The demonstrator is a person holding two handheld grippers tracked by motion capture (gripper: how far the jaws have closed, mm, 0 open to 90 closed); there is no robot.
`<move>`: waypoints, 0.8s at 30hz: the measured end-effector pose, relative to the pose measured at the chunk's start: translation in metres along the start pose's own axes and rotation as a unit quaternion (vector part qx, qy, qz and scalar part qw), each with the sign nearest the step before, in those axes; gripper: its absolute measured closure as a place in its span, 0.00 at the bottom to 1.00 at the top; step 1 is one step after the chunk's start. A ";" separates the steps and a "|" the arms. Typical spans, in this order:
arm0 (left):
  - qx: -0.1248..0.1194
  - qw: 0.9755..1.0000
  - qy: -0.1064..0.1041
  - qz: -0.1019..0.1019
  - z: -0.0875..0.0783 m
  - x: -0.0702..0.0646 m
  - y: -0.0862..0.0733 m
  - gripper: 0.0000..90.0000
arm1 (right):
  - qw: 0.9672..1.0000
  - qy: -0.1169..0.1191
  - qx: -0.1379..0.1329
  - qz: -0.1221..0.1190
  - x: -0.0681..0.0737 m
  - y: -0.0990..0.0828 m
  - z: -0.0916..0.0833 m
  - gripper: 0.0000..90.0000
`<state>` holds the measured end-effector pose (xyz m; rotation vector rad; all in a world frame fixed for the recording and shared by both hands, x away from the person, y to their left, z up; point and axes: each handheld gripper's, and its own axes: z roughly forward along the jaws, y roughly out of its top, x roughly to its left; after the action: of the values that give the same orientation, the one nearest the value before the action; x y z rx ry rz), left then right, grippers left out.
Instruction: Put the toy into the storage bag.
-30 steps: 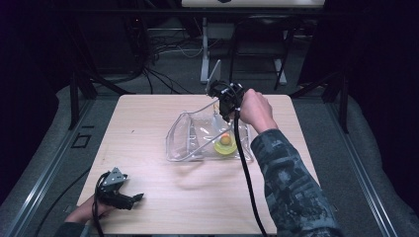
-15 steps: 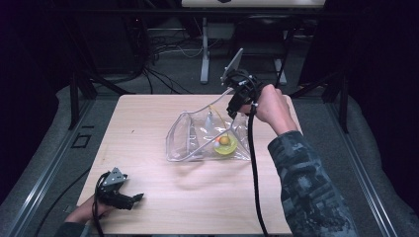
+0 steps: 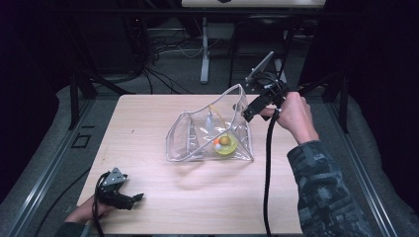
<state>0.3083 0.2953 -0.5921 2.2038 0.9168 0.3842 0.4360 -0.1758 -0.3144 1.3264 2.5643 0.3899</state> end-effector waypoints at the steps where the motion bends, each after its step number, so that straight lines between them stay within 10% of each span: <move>1: 0.000 1.000 0.000 0.000 0.000 0.000 0.000 0.00 | 1.000 0.001 0.000 0.005 -0.002 -0.003 0.001 0.00; 24: 0.000 1.000 0.000 0.002 0.000 0.000 0.000 0.00 | 0.997 0.012 0.029 0.070 -0.047 -0.095 0.038 0.00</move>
<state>0.3083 0.2955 -0.5920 2.2065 0.9133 0.3858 0.4018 -0.2623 -0.3784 1.5378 2.5270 0.3600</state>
